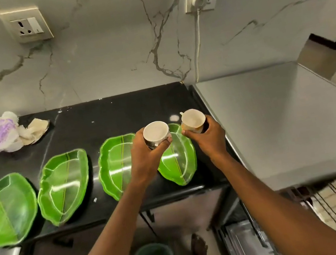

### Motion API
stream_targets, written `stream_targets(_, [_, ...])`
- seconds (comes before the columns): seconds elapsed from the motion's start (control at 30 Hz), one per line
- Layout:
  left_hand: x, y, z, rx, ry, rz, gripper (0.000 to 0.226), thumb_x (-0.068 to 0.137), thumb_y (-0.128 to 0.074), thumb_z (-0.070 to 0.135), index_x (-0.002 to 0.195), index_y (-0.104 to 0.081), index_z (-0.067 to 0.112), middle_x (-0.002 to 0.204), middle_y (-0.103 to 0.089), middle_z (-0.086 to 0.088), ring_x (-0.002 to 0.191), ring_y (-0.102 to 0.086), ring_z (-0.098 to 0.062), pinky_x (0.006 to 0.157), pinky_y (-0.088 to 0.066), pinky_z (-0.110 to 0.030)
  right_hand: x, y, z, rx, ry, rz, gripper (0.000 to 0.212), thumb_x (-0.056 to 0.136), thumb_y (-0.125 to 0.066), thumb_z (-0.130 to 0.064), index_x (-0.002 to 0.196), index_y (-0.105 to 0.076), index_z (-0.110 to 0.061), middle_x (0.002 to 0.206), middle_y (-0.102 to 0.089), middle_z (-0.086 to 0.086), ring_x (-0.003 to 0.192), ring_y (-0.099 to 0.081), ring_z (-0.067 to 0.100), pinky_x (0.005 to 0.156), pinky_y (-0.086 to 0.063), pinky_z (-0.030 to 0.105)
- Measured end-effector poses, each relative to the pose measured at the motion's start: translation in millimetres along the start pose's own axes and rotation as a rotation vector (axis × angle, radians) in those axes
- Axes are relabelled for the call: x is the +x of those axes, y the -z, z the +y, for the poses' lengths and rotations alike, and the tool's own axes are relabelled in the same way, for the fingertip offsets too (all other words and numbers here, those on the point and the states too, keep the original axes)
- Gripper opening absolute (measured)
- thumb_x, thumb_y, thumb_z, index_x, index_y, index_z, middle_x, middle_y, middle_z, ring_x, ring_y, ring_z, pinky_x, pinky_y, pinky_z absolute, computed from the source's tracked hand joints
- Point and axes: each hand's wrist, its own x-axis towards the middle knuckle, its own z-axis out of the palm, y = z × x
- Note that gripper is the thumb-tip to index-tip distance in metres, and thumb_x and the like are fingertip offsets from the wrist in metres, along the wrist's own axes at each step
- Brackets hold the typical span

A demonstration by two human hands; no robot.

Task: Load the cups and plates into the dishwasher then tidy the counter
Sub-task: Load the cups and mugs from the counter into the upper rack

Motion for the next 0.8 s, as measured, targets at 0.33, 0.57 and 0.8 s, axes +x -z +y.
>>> stream_targets(0.33, [-125, -19, 8, -0.057, 0.042, -0.119, 0.048, 0.072, -0.083, 0.02, 0.11, -0.054, 0.023, 0.1, -0.065, 0.009, 0.084, -0.061, 0.005, 0.073, -0.047, -0.013, -123, 87, 26, -0.063, -0.084, 0.013, 0.055, 0.058, -0.089, -0.041, 0.104, -0.063, -0.024, 0.095, -0.066, -0.011, 0.086, -0.06, 0.007, 0.067, -0.042, 0.011])
stream_targets(0.57, [-218, -59, 9, -0.048, 0.136, -0.181, 0.045, 0.07, -0.085, 0.028, 0.102, -0.055, 0.036, 0.104, -0.067, 0.01, 0.091, -0.063, -0.001, 0.08, -0.05, -0.019, -206, 178, 71, -0.049, -0.185, 0.057, 0.058, 0.061, -0.089, -0.034, 0.111, -0.063, -0.022, 0.101, -0.066, -0.01, 0.094, -0.061, 0.008, 0.077, -0.048, 0.017])
stream_targets(0.8, [-321, -138, 37, -0.014, 0.139, -0.232, 0.055, 0.06, -0.084, 0.05, 0.103, -0.056, 0.032, 0.107, -0.066, 0.003, 0.098, -0.063, -0.013, 0.087, -0.052, -0.035, -273, 292, 107, -0.065, -0.153, 0.087, 0.054, 0.063, -0.089, -0.032, 0.11, -0.063, -0.023, 0.097, -0.064, -0.012, 0.09, -0.059, 0.005, 0.065, -0.04, 0.001])
